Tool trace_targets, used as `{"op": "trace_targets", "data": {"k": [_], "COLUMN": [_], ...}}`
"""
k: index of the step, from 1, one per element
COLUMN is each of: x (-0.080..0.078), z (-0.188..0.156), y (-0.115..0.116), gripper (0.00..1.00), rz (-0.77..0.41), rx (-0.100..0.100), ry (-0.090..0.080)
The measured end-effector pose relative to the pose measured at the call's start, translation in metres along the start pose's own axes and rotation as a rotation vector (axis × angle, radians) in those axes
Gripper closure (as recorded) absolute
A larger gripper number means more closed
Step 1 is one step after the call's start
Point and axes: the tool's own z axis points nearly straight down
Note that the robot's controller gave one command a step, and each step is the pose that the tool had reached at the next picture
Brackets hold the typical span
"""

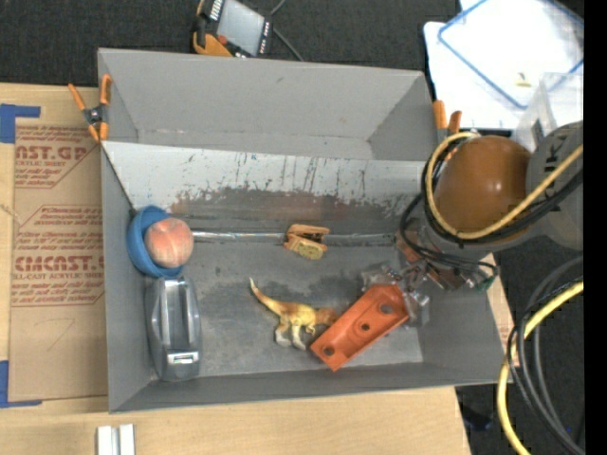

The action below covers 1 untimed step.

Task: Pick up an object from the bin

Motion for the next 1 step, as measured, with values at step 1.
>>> {"op": "trace_targets", "data": {"k": [1], "x": [-0.0113], "z": [-0.0593], "y": [-0.0319], "gripper": [1.00], "rz": [-0.229], "rx": [0.006], "ry": [-0.006]}}
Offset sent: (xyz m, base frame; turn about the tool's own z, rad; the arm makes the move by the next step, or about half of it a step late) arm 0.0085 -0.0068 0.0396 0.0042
